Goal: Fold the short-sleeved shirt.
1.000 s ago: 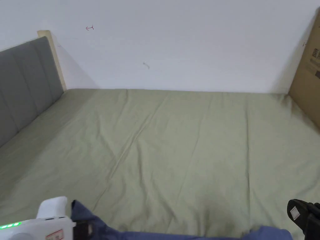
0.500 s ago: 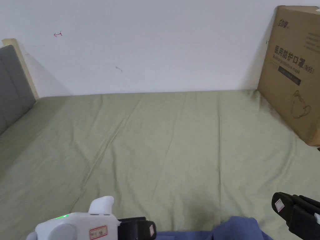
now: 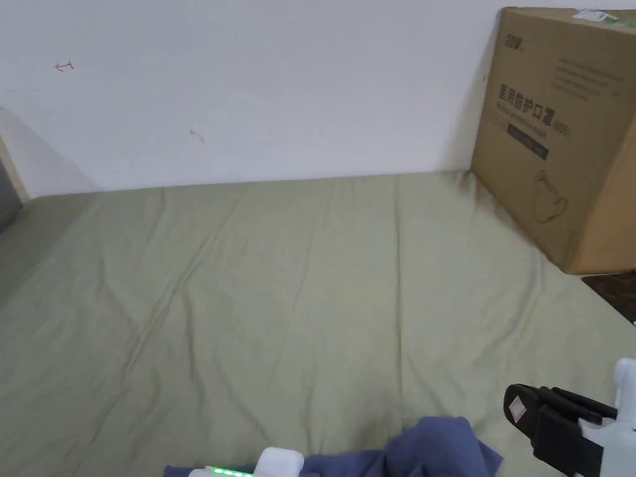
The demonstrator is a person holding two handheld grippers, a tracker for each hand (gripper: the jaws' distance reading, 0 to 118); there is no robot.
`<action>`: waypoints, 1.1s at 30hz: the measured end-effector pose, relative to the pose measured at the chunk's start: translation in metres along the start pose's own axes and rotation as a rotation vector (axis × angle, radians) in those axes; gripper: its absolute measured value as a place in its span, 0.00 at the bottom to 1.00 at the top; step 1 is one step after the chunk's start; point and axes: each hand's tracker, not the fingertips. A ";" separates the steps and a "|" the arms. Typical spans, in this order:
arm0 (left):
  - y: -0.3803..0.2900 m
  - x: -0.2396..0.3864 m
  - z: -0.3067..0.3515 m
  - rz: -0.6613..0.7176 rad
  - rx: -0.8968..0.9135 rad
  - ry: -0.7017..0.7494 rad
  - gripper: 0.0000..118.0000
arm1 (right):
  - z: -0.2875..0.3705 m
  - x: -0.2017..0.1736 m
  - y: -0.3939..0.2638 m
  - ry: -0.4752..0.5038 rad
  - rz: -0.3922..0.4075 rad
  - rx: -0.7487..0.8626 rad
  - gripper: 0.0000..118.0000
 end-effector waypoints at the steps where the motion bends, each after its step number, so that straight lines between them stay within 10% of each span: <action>1: 0.002 0.003 0.006 0.019 -0.006 -0.029 0.01 | 0.000 0.000 0.000 0.001 -0.004 -0.003 0.02; 5: -0.006 -0.022 0.046 0.238 0.052 -0.500 0.01 | -0.003 -0.005 -0.003 0.009 0.004 -0.016 0.02; 9: -0.024 -0.078 0.091 0.331 0.181 -0.556 0.03 | -0.010 -0.010 -0.002 0.015 -0.001 -0.029 0.02; 13: -0.050 -0.157 0.118 0.478 0.214 -0.539 0.99 | -0.018 -0.019 -0.004 0.027 0.003 -0.052 0.02; 19: -0.091 -0.218 0.123 0.651 0.244 -0.491 1.00 | -0.032 -0.037 -0.007 0.029 0.035 -0.095 0.02; 25: -0.107 -0.258 0.039 0.847 0.152 -0.880 1.00 | -0.042 -0.056 -0.004 0.036 0.105 -0.138 0.02; 28: -0.086 -0.245 0.020 0.853 0.218 -1.082 1.00 | -0.042 -0.067 0.000 0.011 0.173 -0.138 0.02; 33: -0.075 -0.230 0.001 0.698 0.175 -1.026 0.93 | -0.042 -0.080 0.005 0.015 0.266 -0.136 0.02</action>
